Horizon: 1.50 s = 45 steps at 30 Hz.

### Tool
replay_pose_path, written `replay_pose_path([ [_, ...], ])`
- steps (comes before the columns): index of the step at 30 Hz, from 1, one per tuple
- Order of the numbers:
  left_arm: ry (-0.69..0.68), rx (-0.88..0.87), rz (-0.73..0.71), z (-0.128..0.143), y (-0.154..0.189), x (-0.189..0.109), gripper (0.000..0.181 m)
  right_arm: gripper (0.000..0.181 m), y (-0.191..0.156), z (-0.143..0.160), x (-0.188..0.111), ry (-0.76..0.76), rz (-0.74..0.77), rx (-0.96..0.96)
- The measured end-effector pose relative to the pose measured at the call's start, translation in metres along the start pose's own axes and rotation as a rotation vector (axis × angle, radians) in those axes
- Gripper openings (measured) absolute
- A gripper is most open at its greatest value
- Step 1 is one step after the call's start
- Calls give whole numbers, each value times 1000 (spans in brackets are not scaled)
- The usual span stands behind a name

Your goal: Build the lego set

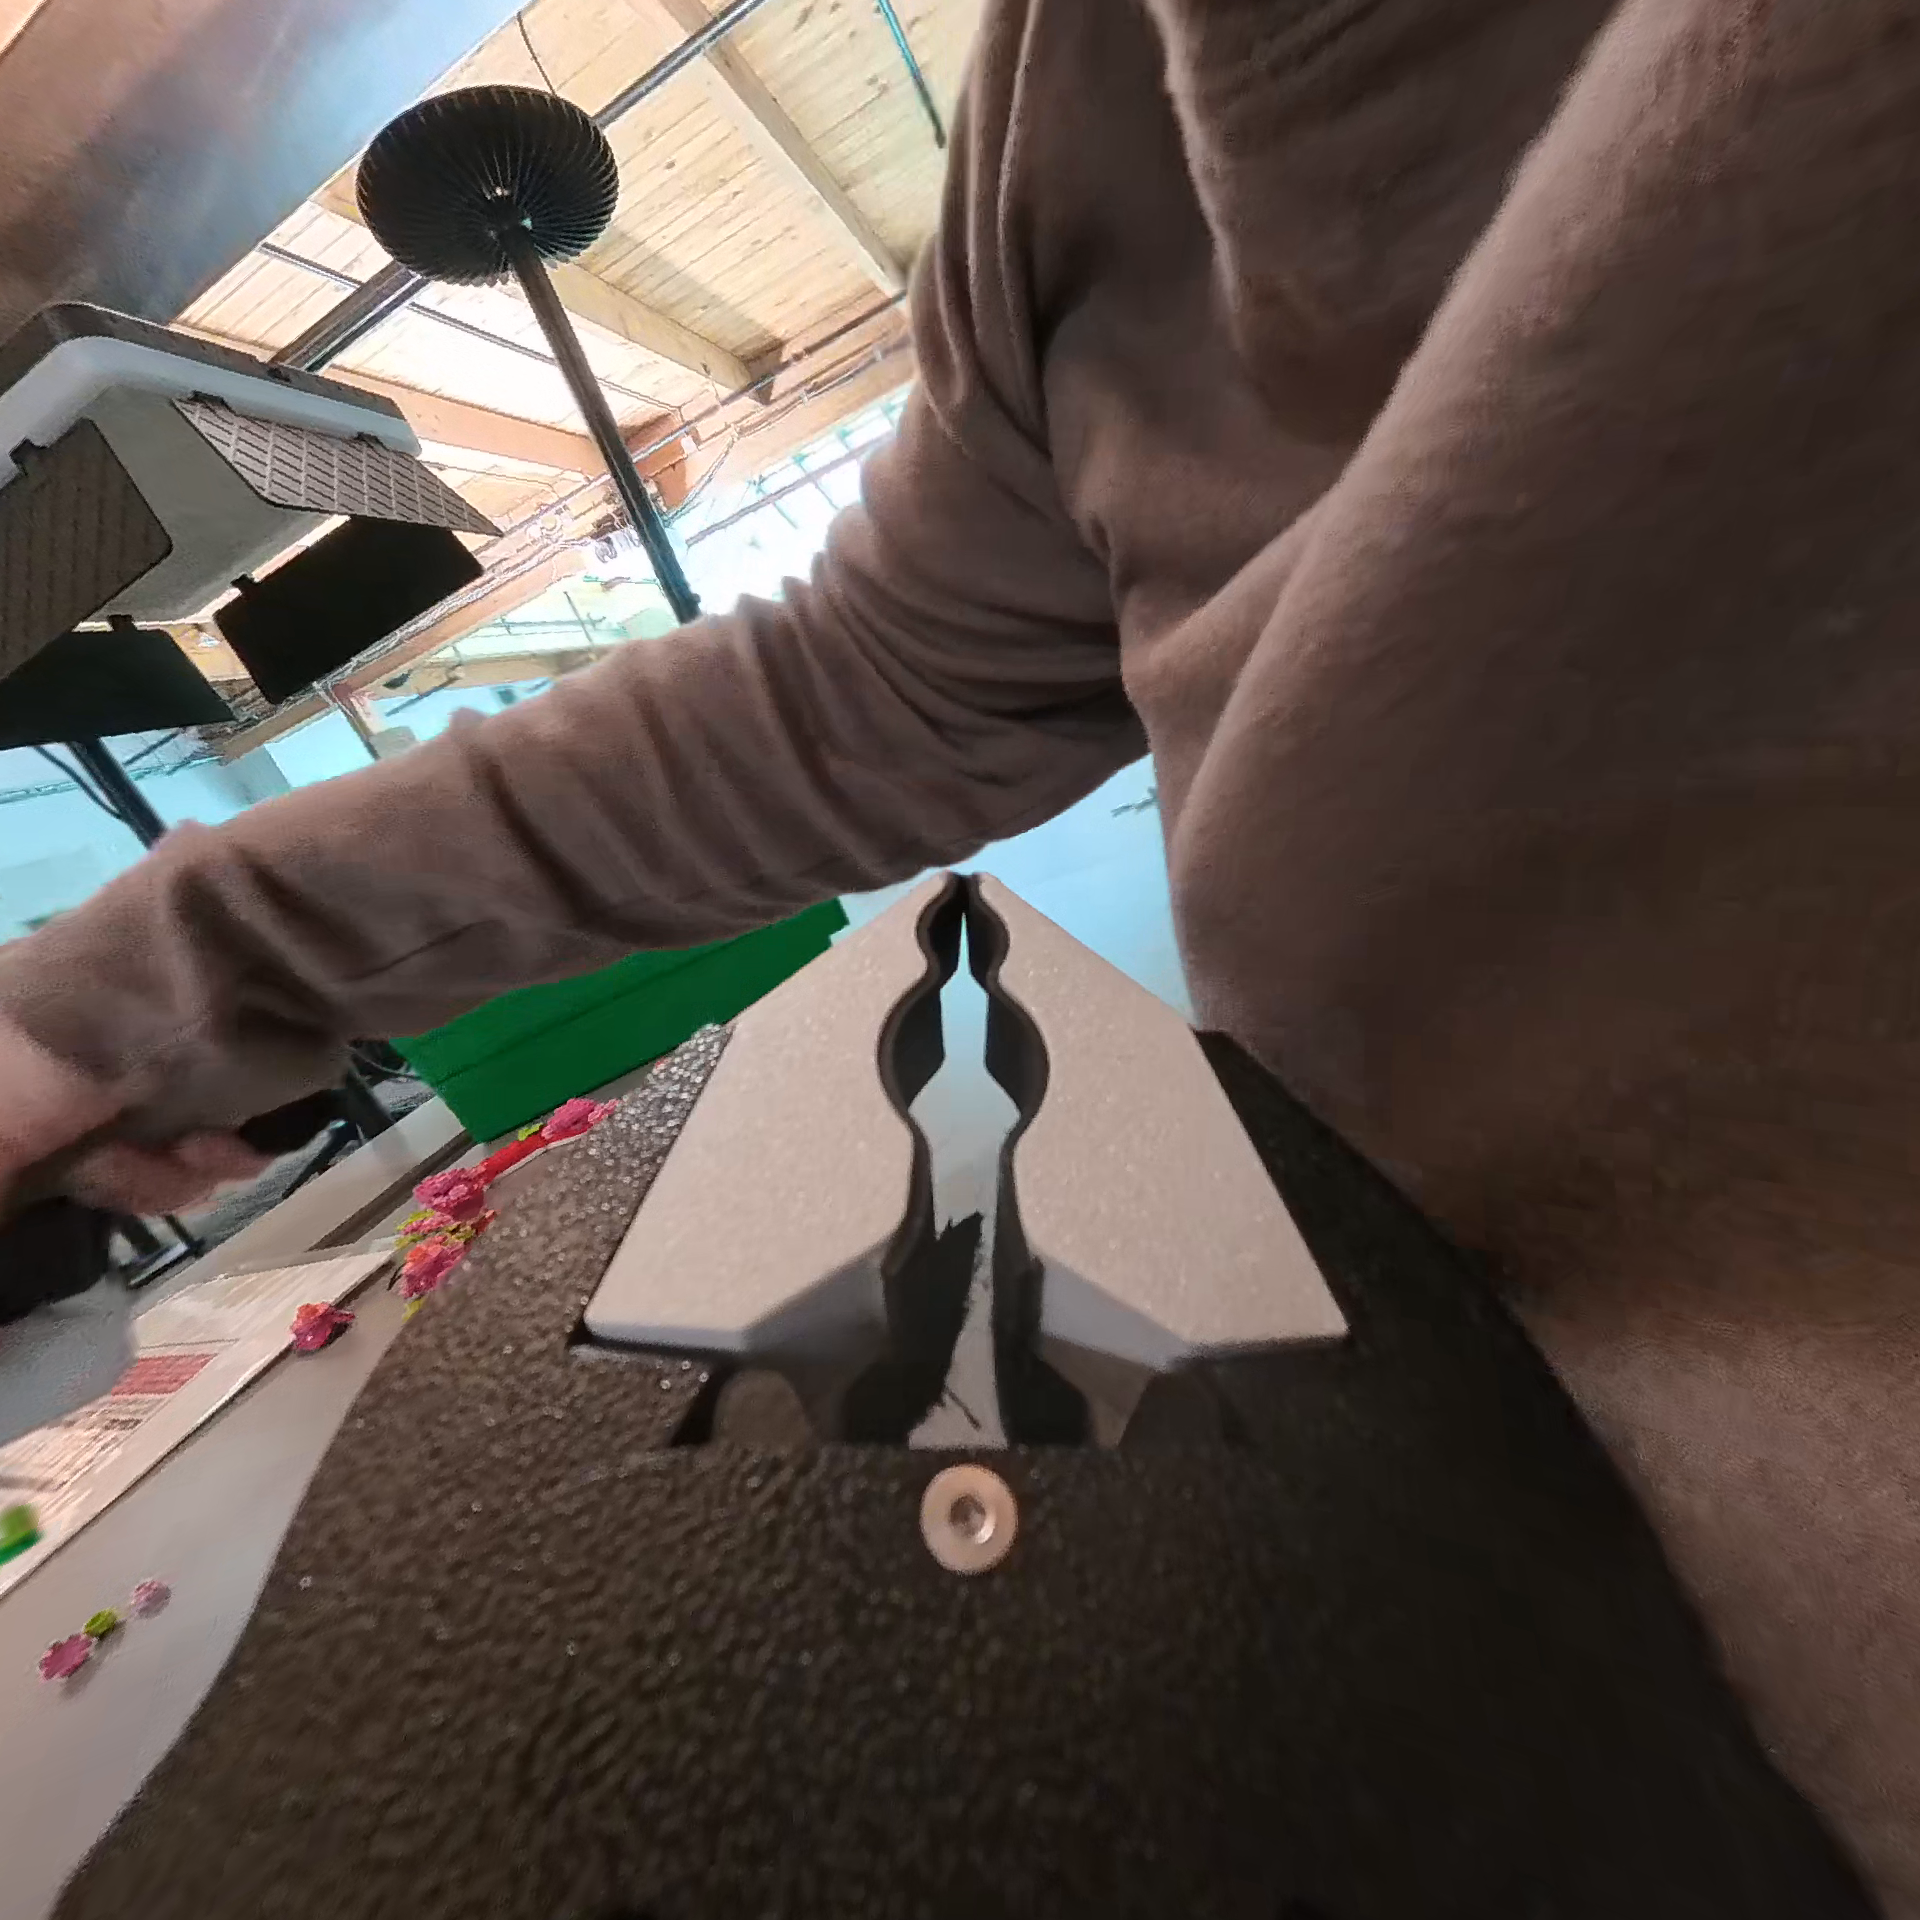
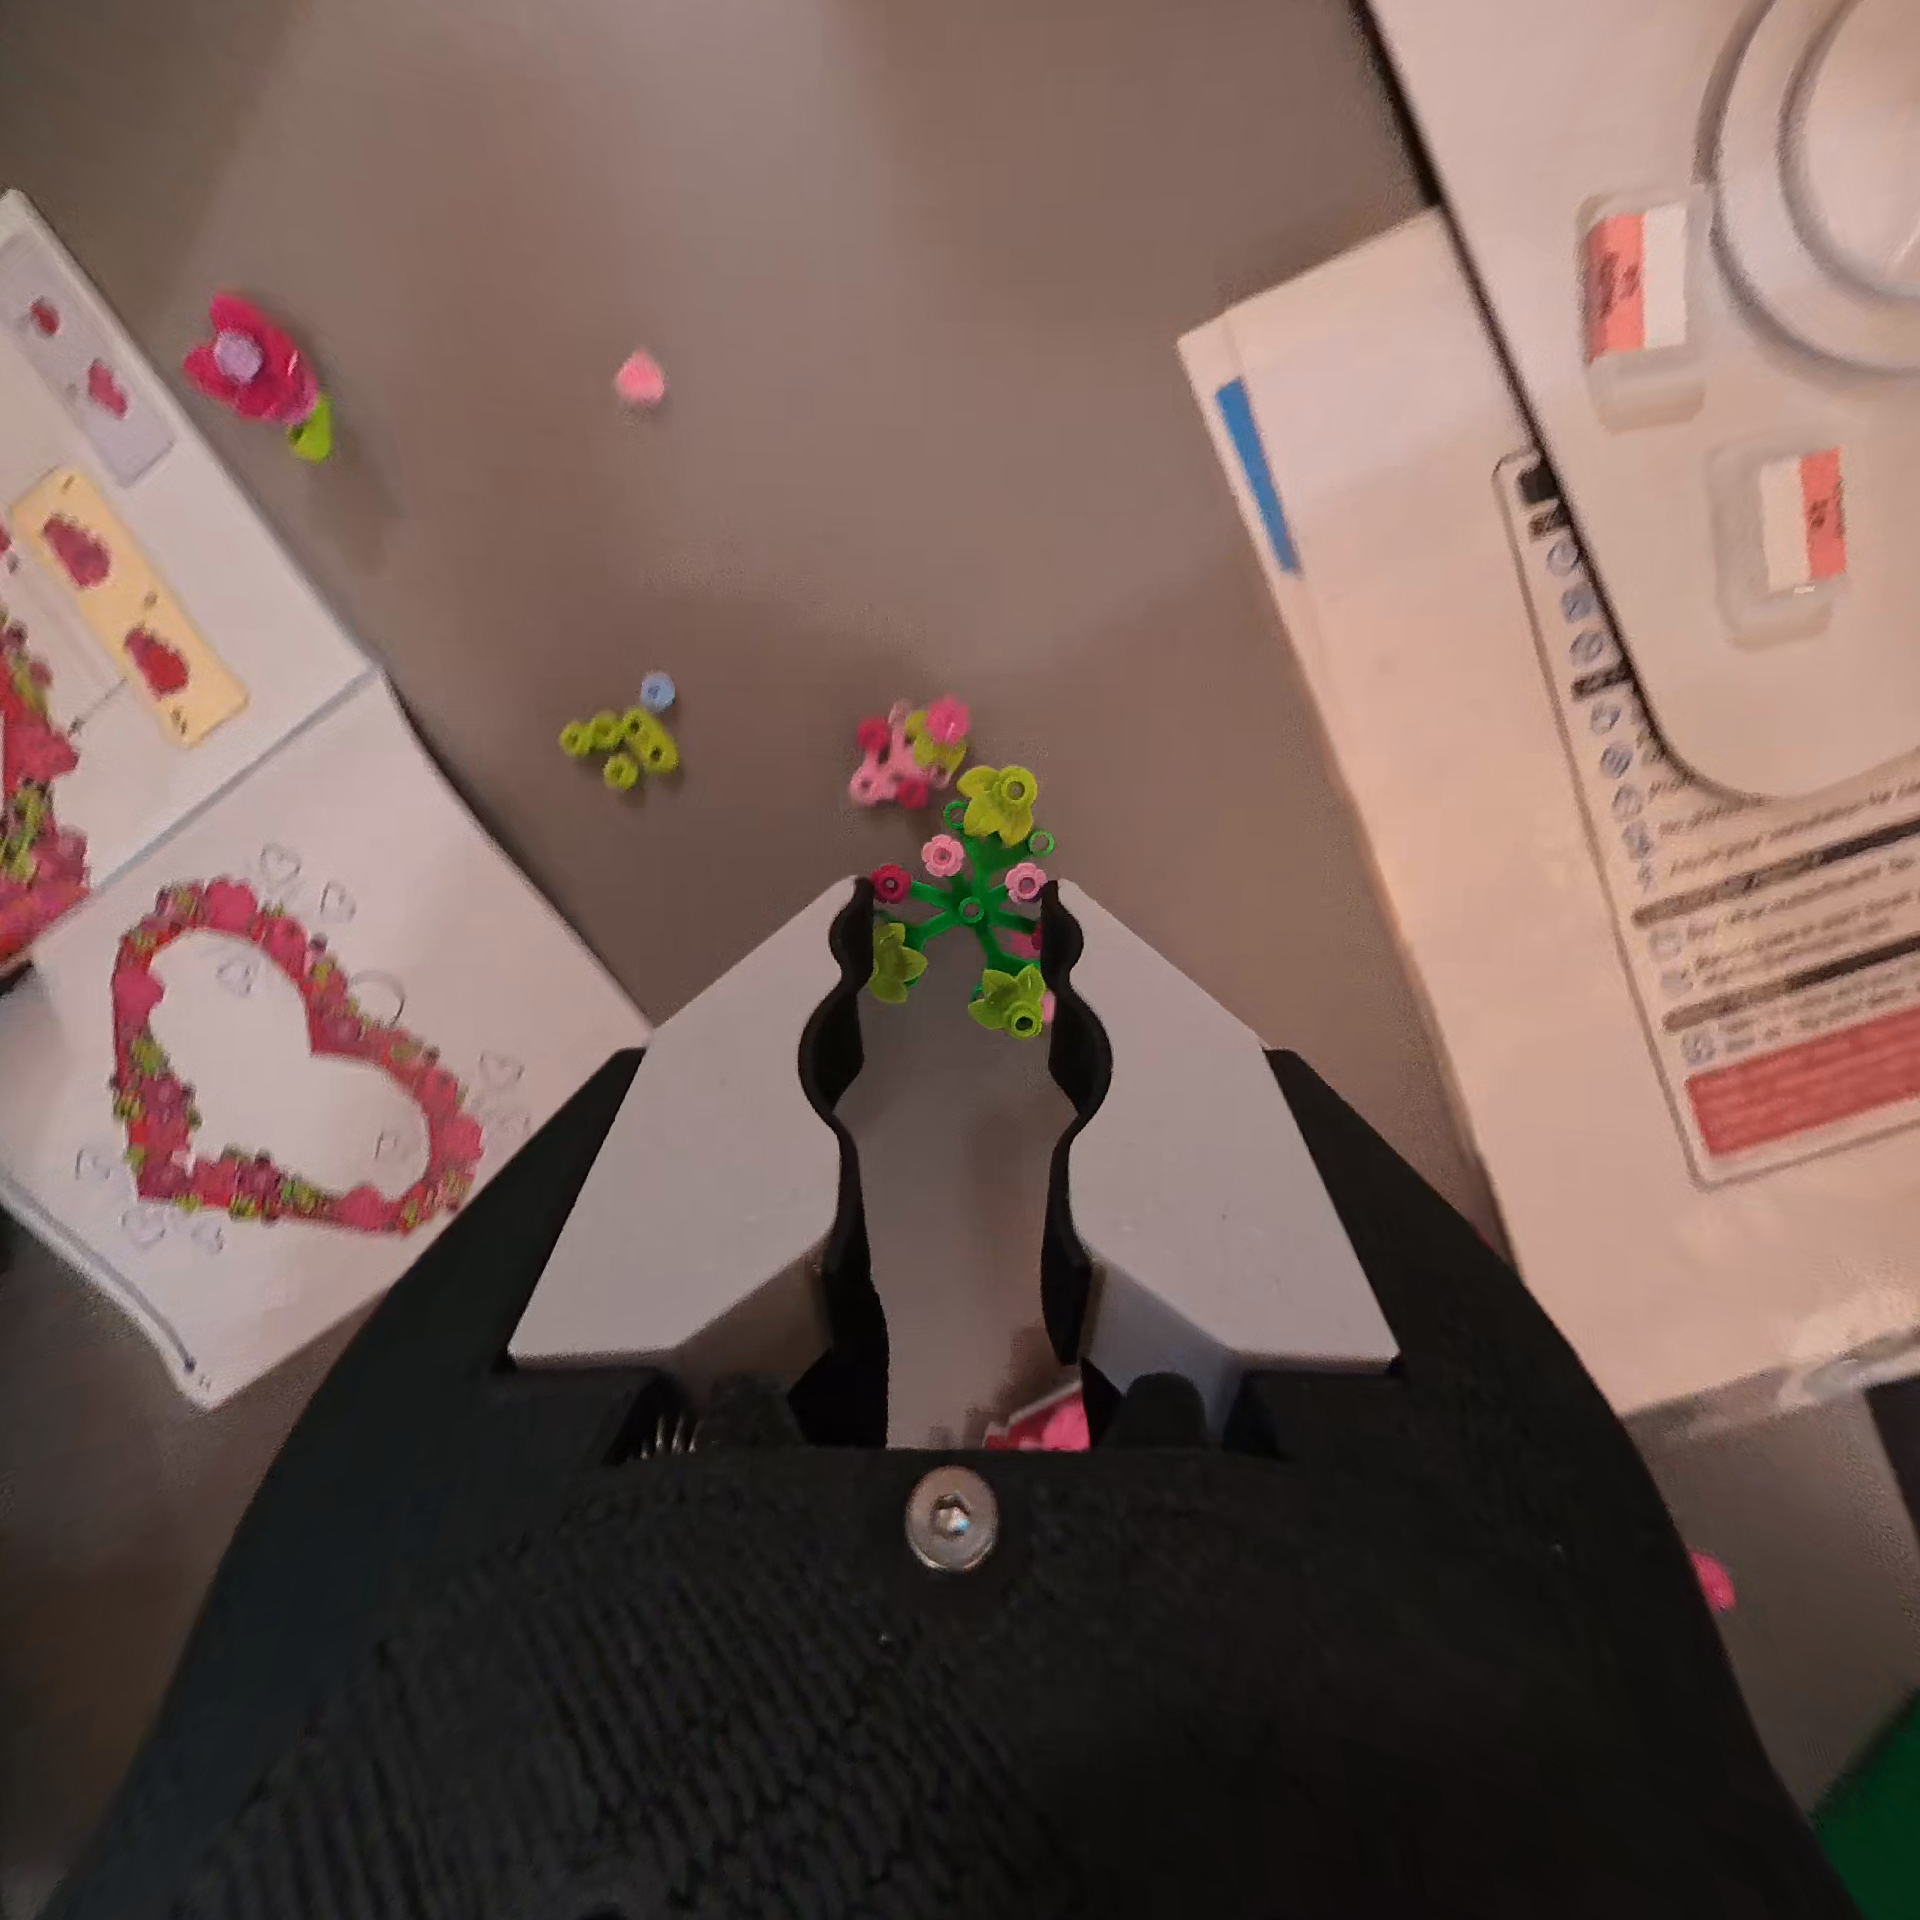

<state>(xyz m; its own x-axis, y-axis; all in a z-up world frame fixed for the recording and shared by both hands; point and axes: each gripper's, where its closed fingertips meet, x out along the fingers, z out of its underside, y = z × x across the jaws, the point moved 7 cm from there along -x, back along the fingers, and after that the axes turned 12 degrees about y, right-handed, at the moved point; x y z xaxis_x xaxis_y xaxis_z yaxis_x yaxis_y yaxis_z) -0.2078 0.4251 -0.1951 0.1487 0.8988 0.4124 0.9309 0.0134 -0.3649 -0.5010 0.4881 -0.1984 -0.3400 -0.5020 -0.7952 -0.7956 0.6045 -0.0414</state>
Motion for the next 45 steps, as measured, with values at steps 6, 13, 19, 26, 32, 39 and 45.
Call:
replay_pose_path([
  [6, -2, 17, 13, 0, 3, 1, 0, 31, -40, 53, -33, 10, -46, -103],
  [13, -6, 32, 23, -1, 5, 2, 0, 30, -84, 103, -43, -58, -91, -237],
  [19, -6, 39, 30, -1, 7, 2, 0, 31, -78, 115, -48, -73, -48, -298],
  [26, -4, 41, 33, -1, 8, 2, 0, 31, -54, 119, -47, -111, 40, -183],
  [32, -4, 39, 33, -1, 8, 2, 0, 31, -42, 123, -44, -117, 9, -142],
  [39, -3, 37, 28, -1, 7, 2, 0, 31, -39, 129, -46, -136, -24, -140],
  [45, -5, 34, 24, -1, 6, 1, 0, 37, -37, 127, -70, -22, 63, -111],
])
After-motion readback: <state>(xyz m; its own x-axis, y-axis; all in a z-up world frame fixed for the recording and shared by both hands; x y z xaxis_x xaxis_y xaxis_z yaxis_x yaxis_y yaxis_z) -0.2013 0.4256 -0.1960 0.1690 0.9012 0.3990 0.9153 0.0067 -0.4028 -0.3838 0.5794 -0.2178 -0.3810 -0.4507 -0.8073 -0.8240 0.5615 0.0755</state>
